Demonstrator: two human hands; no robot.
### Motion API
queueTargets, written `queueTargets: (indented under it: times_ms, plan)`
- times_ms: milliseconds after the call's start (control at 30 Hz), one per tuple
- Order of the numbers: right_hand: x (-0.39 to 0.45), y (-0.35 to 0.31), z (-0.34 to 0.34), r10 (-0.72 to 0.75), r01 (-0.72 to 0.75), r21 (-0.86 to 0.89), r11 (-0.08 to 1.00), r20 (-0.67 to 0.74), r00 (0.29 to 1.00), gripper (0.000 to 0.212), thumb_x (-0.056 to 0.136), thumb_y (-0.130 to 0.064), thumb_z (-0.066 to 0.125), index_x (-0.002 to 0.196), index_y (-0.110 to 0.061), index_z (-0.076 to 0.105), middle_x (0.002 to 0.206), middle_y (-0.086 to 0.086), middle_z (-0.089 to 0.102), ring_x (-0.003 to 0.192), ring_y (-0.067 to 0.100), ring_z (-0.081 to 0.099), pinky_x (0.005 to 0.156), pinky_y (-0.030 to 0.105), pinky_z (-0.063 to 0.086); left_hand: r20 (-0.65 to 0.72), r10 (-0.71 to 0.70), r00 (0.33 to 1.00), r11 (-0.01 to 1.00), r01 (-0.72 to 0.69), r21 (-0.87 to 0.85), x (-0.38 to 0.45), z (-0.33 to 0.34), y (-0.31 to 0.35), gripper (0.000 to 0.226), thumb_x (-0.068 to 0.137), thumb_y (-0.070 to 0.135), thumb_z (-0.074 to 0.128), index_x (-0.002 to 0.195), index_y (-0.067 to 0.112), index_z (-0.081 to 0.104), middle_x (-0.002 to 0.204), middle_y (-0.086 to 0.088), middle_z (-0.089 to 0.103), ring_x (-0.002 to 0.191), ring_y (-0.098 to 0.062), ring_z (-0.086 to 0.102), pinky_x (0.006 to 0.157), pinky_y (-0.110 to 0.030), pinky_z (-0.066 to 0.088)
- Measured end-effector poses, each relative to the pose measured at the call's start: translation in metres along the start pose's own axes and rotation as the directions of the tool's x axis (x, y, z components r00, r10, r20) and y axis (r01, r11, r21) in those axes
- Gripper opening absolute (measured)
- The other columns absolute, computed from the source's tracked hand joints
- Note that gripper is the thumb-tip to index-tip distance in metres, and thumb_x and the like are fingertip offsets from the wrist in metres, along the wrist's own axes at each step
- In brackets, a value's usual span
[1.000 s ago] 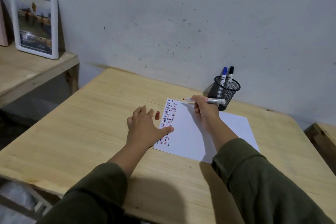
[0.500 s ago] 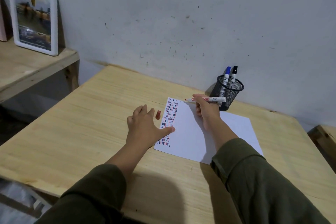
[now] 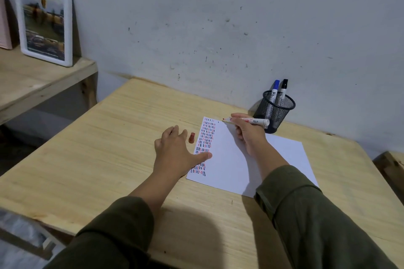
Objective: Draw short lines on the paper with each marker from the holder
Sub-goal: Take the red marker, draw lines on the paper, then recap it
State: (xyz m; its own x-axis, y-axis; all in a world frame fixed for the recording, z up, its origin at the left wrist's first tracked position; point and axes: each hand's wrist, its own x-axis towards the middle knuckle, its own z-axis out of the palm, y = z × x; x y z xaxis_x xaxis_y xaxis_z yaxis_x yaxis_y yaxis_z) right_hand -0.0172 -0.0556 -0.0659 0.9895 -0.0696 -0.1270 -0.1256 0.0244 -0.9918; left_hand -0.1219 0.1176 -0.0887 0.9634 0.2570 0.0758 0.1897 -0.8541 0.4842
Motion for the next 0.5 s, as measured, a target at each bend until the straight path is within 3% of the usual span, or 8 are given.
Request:
queueTargets:
  times_ms: [500]
  plan:
    - [-0.0028,-0.0047,0.0011,0.005,-0.001,-0.060,0.998,0.057,0.998,0.012,0.079,-0.008,0.068,0.078,-0.019,0.071,0.061,0.000,0.054,0.046,0.005,0.041,0.041,0.014,0.032,0.007,-0.001,1.000,1.000,0.001,0.008,0.0005,0.0003,0.0003,0.085,0.062,0.076,0.058,0.123,0.018,0.050,0.155,-0.004,0.027,0.146,-0.017,0.011,0.111,-0.042,0.019]
